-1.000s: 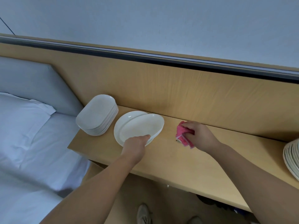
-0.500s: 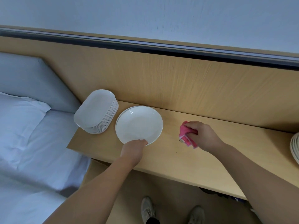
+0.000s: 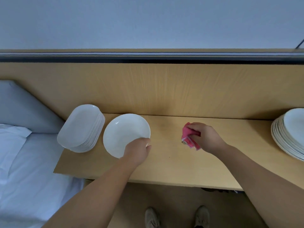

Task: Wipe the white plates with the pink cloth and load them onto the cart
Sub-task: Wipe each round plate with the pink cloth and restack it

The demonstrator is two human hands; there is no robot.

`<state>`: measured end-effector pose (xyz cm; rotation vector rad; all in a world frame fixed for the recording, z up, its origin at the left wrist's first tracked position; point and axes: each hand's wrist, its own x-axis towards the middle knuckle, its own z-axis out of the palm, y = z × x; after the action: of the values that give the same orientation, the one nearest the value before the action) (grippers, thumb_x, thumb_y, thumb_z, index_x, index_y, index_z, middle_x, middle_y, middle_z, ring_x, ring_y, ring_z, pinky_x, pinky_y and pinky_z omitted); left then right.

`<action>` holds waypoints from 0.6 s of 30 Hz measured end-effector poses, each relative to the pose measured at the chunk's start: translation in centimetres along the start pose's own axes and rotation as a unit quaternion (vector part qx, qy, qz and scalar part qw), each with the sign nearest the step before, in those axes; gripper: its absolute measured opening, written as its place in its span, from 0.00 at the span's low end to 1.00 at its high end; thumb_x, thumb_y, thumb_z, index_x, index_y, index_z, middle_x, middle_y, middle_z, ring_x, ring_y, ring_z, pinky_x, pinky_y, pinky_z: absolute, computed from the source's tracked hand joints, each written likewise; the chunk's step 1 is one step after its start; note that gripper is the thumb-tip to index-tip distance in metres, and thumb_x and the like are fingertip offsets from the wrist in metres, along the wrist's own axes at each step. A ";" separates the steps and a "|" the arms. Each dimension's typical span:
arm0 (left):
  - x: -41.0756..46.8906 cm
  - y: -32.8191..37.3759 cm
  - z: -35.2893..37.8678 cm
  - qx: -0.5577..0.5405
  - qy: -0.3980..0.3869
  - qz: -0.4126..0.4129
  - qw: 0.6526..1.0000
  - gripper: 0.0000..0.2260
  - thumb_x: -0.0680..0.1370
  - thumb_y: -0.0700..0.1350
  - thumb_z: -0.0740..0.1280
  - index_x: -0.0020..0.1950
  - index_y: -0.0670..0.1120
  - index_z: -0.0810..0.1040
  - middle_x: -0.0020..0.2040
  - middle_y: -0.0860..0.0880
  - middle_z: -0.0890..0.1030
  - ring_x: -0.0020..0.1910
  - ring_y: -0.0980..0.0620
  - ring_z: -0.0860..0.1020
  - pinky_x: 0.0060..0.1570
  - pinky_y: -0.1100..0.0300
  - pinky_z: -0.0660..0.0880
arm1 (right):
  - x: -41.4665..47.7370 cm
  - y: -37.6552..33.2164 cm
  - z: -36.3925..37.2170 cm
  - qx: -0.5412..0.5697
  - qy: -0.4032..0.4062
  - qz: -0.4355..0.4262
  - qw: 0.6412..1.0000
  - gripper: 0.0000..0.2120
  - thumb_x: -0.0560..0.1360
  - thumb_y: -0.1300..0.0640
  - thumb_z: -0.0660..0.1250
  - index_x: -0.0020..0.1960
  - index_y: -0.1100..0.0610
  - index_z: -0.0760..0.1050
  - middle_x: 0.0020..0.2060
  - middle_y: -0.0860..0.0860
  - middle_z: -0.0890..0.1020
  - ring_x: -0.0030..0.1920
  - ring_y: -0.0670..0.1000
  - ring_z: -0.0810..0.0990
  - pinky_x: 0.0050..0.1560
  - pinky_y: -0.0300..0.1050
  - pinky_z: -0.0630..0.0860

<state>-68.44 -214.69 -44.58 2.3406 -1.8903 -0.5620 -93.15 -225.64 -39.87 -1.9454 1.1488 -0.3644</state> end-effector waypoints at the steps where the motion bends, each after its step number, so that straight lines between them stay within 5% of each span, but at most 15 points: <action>1: 0.7 1.2 -0.3 -0.013 0.006 0.015 1.000 0.11 0.81 0.50 0.59 0.55 0.47 0.77 0.50 0.50 0.80 0.49 0.49 0.78 0.47 0.56 0.75 | -0.5 0.0 -0.7 0.010 0.009 0.002 1.000 0.16 0.71 0.70 0.61 0.42 0.52 0.81 0.40 0.51 0.80 0.36 0.54 0.79 0.31 0.45 0.77; 4: 2.8 5.6 -0.8 -0.030 0.014 0.075 0.997 0.11 0.81 0.49 0.59 0.52 0.45 0.77 0.48 0.49 0.80 0.44 0.48 0.76 0.42 0.56 0.73 | -2.5 0.0 -3.4 0.039 0.040 0.008 0.998 0.16 0.69 0.72 0.59 0.38 0.55 0.80 0.36 0.53 0.80 0.33 0.57 0.77 0.28 0.46 0.75; 9: 6.0 14.6 -0.9 -0.035 0.020 0.170 0.985 0.10 0.81 0.48 0.60 0.54 0.46 0.78 0.53 0.49 0.81 0.52 0.46 0.78 0.47 0.54 0.75 | -6.2 2.8 -9.6 0.059 0.109 0.040 0.992 0.15 0.68 0.73 0.57 0.38 0.59 0.79 0.33 0.59 0.79 0.29 0.59 0.75 0.25 0.48 0.72; 18: 10.1 31.2 1.6 -0.036 -0.003 0.247 0.968 0.12 0.80 0.51 0.60 0.59 0.49 0.78 0.54 0.49 0.82 0.55 0.46 0.79 0.50 0.54 0.76 | -11.2 12.2 -21.5 0.048 0.183 0.115 0.975 0.15 0.70 0.69 0.55 0.37 0.55 0.76 0.29 0.57 0.78 0.28 0.50 0.74 0.29 0.43 0.73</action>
<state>-96.24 -231.42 -39.37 1.7202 -2.2925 -0.5637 -119.27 -230.24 -34.34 -1.6805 1.5454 -0.6584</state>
